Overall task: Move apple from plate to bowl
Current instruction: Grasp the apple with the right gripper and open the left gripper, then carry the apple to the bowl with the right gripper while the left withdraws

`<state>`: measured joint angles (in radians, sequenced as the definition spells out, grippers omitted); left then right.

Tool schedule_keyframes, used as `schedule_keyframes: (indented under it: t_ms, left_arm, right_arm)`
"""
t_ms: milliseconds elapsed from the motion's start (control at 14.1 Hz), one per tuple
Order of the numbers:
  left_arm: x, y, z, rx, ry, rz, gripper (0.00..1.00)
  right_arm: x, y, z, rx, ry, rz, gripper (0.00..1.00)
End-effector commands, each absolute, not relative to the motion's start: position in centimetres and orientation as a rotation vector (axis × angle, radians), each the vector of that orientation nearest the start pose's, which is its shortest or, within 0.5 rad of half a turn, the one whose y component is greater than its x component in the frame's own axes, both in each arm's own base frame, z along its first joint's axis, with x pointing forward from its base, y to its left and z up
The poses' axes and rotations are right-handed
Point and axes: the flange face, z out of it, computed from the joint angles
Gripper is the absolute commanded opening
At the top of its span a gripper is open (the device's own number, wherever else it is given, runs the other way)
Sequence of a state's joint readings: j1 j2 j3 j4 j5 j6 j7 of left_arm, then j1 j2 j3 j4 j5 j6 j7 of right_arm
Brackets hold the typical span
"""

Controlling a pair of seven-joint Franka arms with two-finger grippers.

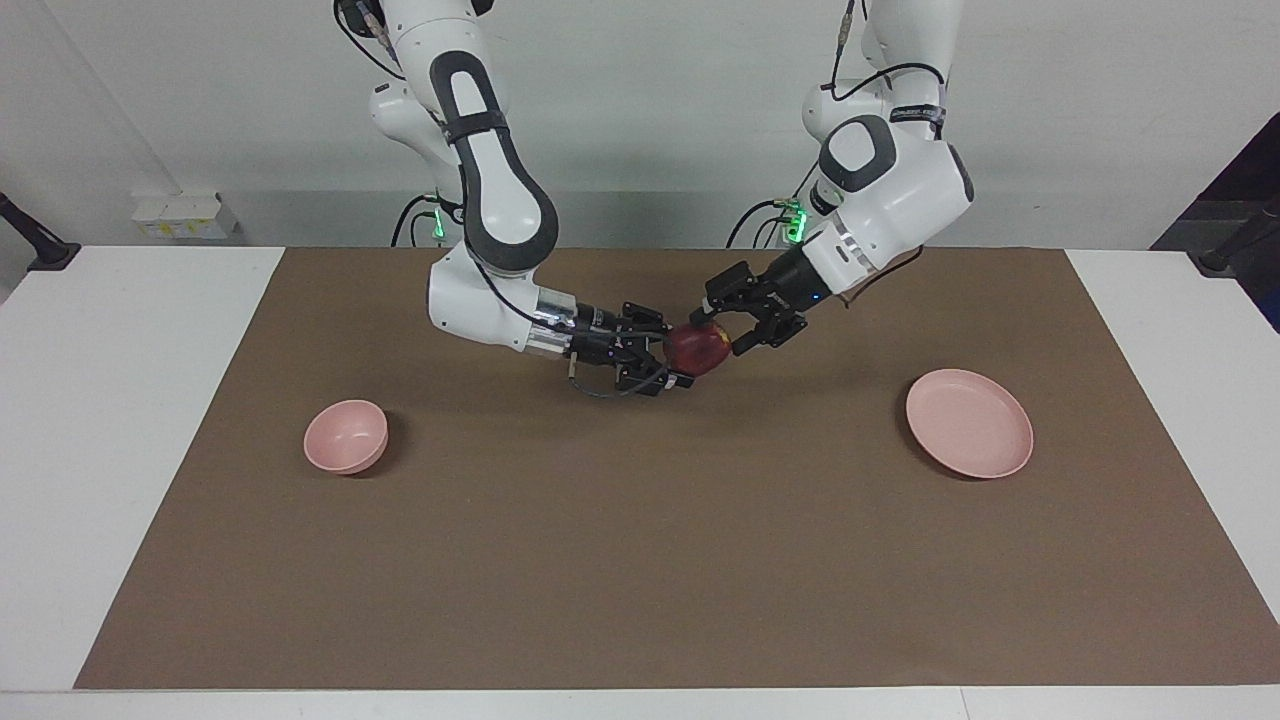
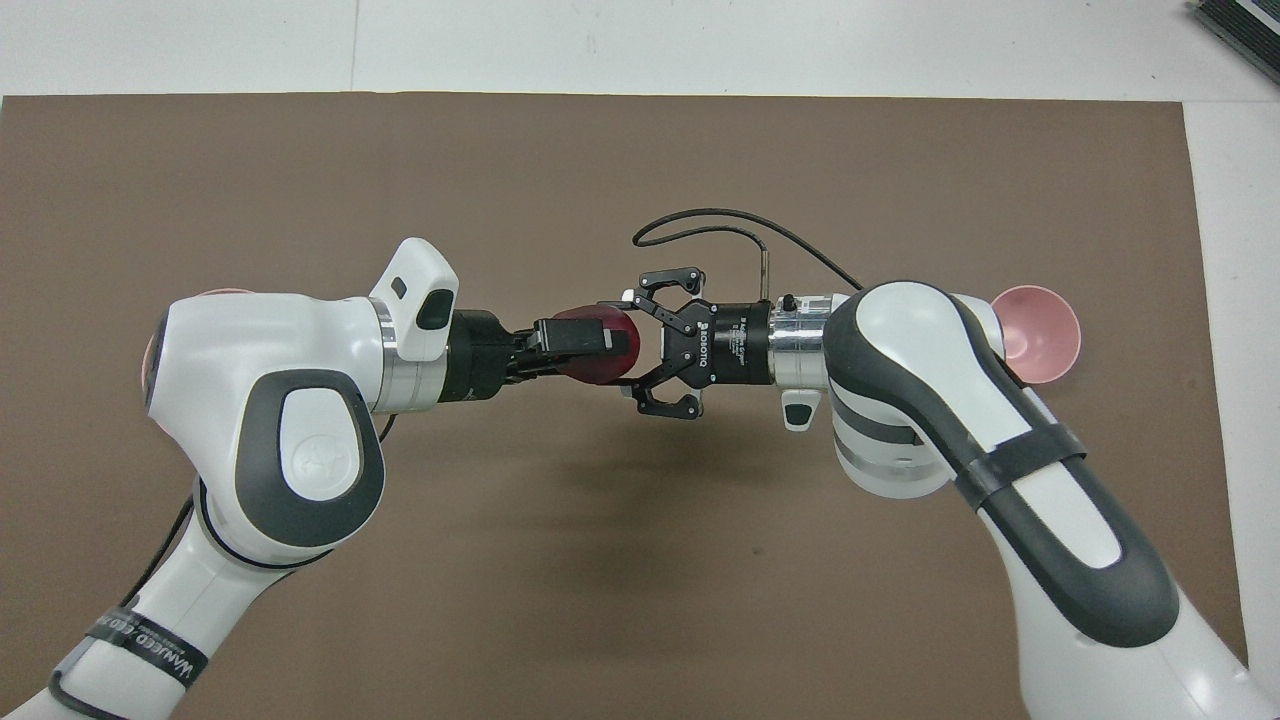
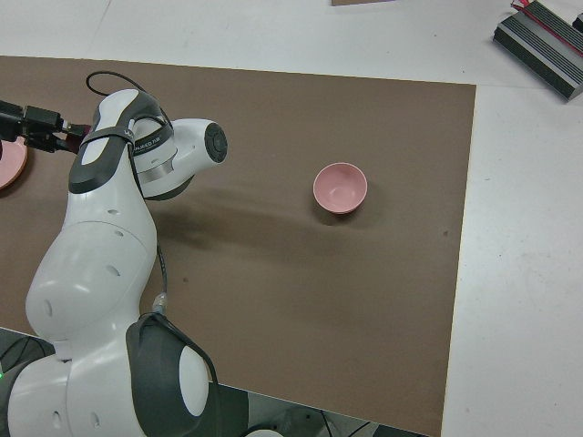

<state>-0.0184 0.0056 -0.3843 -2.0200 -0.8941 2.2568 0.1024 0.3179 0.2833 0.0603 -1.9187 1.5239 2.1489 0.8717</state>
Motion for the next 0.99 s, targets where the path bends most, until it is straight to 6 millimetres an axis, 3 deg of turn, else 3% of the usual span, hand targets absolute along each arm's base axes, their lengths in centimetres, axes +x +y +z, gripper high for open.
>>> schedule_keyframes:
  t_ms: [0, 71, 354, 495, 708, 849, 920]
  left_arm:
    - [52.7, -21.5, 47.8, 2.538, -0.102, 0.113, 1.0]
    - [52.9, -20.6, 47.6, 2.604, -0.145, 0.13, 1.0]
    - [55.2, -13.3, 47.2, 2.891, -0.27, 0.224, 1.0]
    - [56.4, -10.5, 48.0, 2.994, -0.313, 0.275, 1.0]
    - [57.8, -6.4, 51.7, 3.047, -0.292, 0.331, 1.0]
    - [58.1, -4.8, 55.6, 3.056, -0.302, 0.294, 1.0]
    - [58.0, -4.1, 58.1, 3.077, -0.317, 0.284, 1.0]
  right_arm:
    - [57.8, 26.0, 39.7, -1.533, 1.393, 0.826, 0.0]
    - [58.0, 25.8, 40.5, -1.574, 1.386, 0.802, 0.0]
    - [59.3, 23.0, 42.5, -1.735, 1.357, 0.664, 0.0]
    - [60.0, 20.7, 43.4, -1.837, 1.34, 0.585, 0.0]
    - [60.4, 17.3, 44.2, -1.974, 1.33, 0.492, 0.0]
    - [60.8, 16.4, 44.9, -2.069, 1.31, 0.411, 0.0]
    - [61.3, 14.8, 45.1, -2.104, 1.314, 0.359, 0.0]
